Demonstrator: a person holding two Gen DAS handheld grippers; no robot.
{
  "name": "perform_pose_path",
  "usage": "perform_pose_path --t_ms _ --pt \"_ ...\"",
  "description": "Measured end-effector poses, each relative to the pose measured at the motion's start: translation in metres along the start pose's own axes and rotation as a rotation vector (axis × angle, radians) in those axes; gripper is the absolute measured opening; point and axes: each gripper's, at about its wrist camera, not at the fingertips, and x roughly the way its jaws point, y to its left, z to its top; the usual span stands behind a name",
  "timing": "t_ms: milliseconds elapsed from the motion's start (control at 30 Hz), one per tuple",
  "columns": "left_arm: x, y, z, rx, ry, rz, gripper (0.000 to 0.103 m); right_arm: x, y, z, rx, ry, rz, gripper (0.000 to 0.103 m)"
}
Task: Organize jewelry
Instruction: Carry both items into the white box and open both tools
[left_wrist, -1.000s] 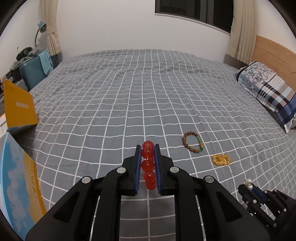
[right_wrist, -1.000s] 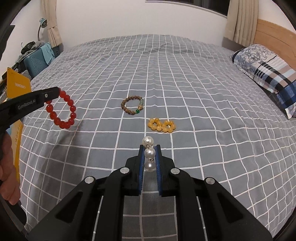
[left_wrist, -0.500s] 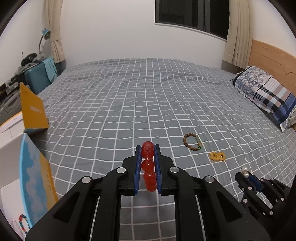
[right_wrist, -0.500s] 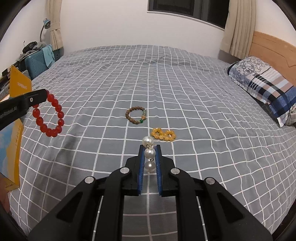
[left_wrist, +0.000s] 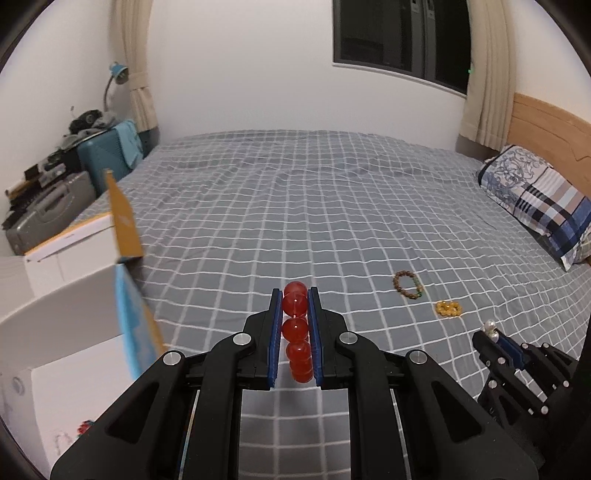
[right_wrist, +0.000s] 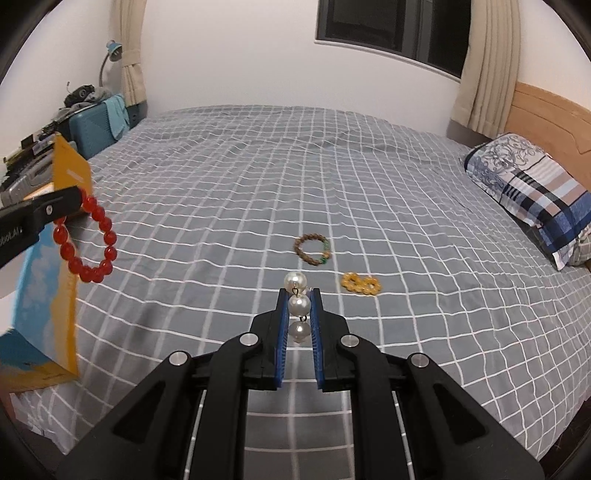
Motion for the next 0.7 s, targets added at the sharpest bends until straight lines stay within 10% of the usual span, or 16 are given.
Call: perform_pose_path --t_ms 700 --pt "-0.106 0.185 -0.033 -0.187 0.012 0.215 0.013 -0.077 0.18 0.04 -0.144 -0.043 0.267 0.011"
